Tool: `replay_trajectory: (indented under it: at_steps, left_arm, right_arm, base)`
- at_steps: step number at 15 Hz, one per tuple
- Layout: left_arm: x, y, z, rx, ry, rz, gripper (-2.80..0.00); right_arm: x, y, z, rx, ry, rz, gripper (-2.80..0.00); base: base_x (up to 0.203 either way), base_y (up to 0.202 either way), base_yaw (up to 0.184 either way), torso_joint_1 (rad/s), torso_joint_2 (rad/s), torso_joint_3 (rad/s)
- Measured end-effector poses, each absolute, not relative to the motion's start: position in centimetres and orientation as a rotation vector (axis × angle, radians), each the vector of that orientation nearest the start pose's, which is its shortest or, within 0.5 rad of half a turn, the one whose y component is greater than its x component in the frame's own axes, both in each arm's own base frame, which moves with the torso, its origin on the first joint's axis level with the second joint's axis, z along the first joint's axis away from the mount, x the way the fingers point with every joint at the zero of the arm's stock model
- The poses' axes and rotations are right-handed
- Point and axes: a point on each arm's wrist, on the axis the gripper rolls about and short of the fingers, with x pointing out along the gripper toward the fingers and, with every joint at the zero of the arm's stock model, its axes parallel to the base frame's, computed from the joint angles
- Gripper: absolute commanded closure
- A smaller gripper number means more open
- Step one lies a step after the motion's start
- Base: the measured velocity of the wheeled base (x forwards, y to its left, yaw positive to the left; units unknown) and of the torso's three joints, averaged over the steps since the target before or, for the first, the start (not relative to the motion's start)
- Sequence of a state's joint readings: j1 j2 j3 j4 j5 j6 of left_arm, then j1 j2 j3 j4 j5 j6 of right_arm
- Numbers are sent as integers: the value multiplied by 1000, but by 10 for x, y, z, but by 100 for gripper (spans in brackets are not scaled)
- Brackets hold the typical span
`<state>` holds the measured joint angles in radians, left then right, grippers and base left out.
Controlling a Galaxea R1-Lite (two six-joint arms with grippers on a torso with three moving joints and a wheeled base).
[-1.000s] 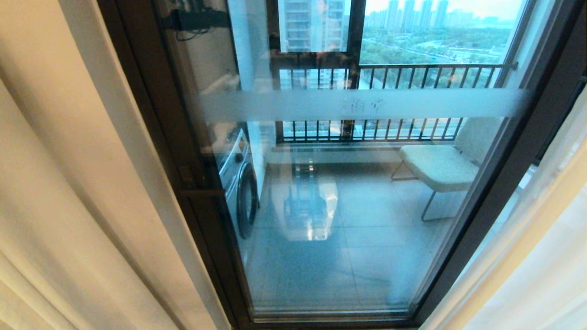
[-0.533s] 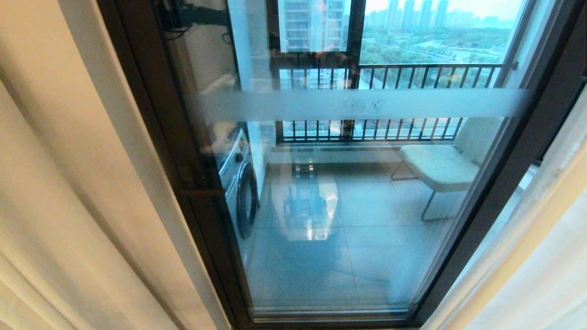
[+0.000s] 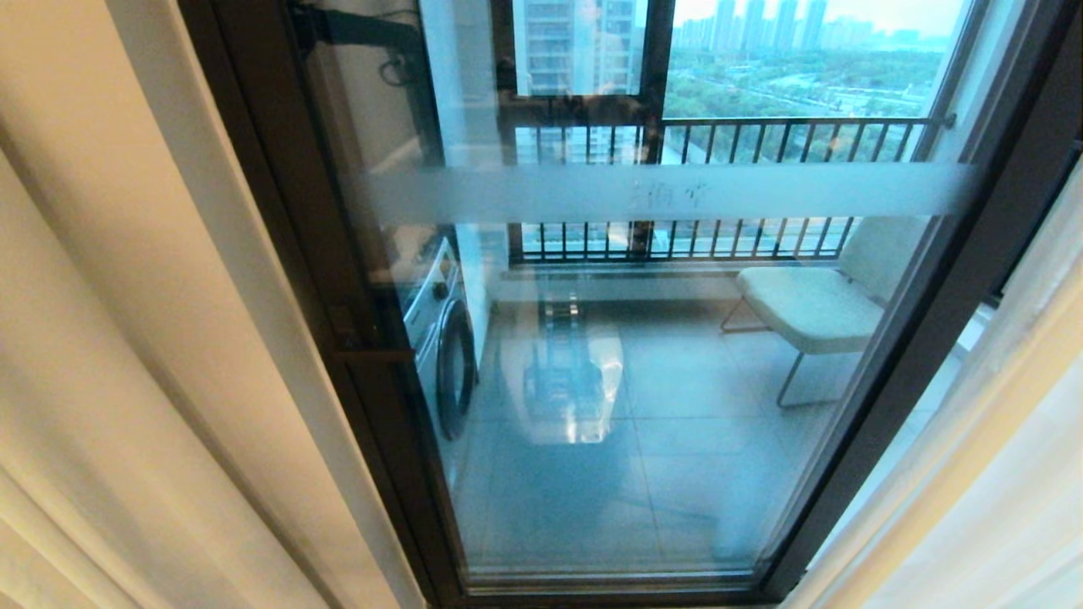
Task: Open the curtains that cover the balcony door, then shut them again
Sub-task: Close the inner curtains on both sides
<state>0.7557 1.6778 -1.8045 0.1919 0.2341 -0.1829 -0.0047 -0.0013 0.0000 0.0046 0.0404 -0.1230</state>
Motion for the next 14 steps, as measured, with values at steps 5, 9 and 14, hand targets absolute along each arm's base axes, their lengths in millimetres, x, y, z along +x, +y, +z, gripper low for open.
replay_trajectory:
  at_steps: [5,9,14]
  left_arm:
    - [239,231,384,-206,-37,935,-280]
    - [252,242,379,-220,-38,901,-280]
    - [260,249,371,-229,-16,870,0]
  right_arm:
    - [-23,1,75,-123,1,36,0]
    - [-23,1,75,-123,1,36,0]
    - [-23,1,75,-123,1,36,0]
  base:
    - [0,0,0,0,0,0]
    - [0,0,0,0,0,0]
    - [0,0,0,0,0,0]
